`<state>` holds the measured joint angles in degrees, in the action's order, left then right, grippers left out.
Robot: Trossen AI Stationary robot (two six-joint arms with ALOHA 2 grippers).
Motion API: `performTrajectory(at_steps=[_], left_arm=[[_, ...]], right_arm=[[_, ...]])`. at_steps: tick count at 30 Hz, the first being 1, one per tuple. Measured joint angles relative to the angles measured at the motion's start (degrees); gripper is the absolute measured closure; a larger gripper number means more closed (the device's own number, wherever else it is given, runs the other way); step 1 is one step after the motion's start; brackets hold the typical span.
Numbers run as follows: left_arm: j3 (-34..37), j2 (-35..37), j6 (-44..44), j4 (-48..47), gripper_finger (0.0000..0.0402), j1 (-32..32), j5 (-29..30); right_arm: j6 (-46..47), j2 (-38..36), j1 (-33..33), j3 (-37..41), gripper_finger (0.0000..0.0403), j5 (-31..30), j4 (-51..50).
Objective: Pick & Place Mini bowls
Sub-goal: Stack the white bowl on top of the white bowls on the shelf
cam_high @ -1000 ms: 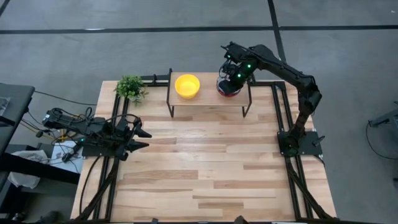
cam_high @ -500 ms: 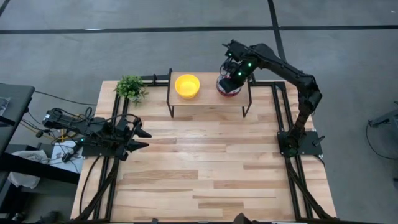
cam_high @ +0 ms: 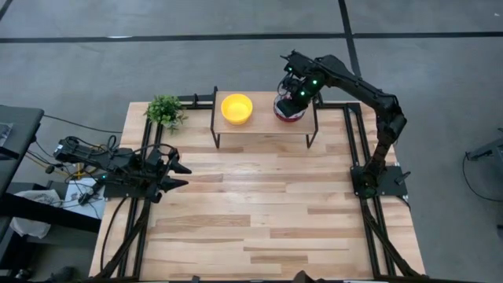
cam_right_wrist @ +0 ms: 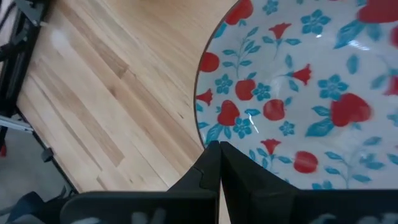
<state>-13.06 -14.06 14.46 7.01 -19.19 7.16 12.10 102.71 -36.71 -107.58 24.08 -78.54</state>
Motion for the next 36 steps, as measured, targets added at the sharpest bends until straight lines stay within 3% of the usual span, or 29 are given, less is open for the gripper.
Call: performTrajectory(at_steps=[13,21,36], left_arm=[[0.0,0.01,-0.02,0.35,0.0215,0.0,0.0],[0.0,0.02,0.0,0.51,0.0215,-0.02,0.0],[0.0,0.0,0.81,1.03,0.0215,-0.01,0.01]], right_arm=[[-0.1,-1.12,-1.14,-3.22,0.0403,1.93,0.08],[-0.65,-1.45,-8.78,-4.95,0.0403,-1.93,-2.62],[-4.5,1.65,-14.05,-4.64,0.0403,0.05,-2.03]])
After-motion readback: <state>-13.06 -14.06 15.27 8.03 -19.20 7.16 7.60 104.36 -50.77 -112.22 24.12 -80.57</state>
